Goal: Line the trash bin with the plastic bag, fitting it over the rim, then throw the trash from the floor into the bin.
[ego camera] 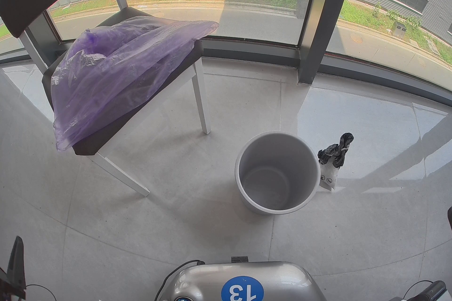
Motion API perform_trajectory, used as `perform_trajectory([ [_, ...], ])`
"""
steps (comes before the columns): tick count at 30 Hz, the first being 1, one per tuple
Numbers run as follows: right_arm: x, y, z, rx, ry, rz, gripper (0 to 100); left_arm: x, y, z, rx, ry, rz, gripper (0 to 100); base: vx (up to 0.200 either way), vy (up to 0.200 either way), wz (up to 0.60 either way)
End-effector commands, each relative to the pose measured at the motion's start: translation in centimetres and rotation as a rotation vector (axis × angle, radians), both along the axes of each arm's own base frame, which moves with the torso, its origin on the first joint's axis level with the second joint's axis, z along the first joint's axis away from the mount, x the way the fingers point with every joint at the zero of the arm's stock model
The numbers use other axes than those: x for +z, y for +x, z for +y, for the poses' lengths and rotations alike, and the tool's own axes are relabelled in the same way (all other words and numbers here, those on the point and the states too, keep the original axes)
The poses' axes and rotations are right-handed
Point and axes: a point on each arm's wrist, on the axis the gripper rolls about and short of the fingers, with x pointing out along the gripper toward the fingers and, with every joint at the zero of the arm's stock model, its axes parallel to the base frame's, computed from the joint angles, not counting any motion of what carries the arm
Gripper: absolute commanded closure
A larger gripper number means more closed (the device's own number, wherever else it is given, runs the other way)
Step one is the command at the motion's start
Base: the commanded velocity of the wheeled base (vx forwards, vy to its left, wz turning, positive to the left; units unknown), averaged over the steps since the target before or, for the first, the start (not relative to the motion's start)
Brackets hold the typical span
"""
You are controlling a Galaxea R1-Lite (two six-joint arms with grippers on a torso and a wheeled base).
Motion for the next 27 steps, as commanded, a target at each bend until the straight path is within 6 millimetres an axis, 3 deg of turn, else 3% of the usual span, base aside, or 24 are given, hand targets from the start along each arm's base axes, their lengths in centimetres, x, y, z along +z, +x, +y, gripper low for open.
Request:
perform_trajectory([
  [1, 2.7, 3.8, -0.1, -0.005, 0.039, 0.050, 0, 5.6, 3.4, 0.0, 0.004, 0.109, 0.119, 0, 0.000, 0.000, 0.00],
  [5, 3.3, 4.9, -0.1, -0.021, 0.073, 0.049, 0, 7.4, 5.4, 0.0, 0.026, 0.184, 0.170, 0, 0.000, 0.000, 0.00],
  [6, 3.6, 5.8, -0.2, -0.027, 0.106, 0.070, 0, 8.0, 7.3, 0.0, 0.058, 0.274, 0.227, 0, 0.000, 0.000, 0.00],
  [7, 3.6, 5.8, -0.2, -0.027, 0.106, 0.070, 0, 8.0, 7.3, 0.0, 0.058, 0.274, 0.227, 0, 0.000, 0.000, 0.00],
  [9, 4.0, 6.8, -0.2, -0.030, 0.194, 0.093, 0, 7.8, 9.3, 0.2, 0.115, 0.346, 0.307, 0, 0.000, 0.000, 0.00],
  [12, 4.6, 7.5, -0.2, -0.041, 0.282, 0.112, 0, 7.4, 10.9, 0.2, 0.120, 0.376, 0.371, 0, 0.000, 0.000, 0.00],
  [22, 4.8, 8.5, -0.4, -0.104, 0.441, 0.151, 0, 7.0, 12.7, 0.2, 0.118, 0.367, 0.432, 0, 0.000, 0.000, 0.00],
  [27, 6.2, 11.3, -0.5, -0.213, 0.554, 0.072, 0, 6.6, 13.9, 0.5, 0.141, 0.362, 0.482, 0, 0.000, 0.000, 0.00],
])
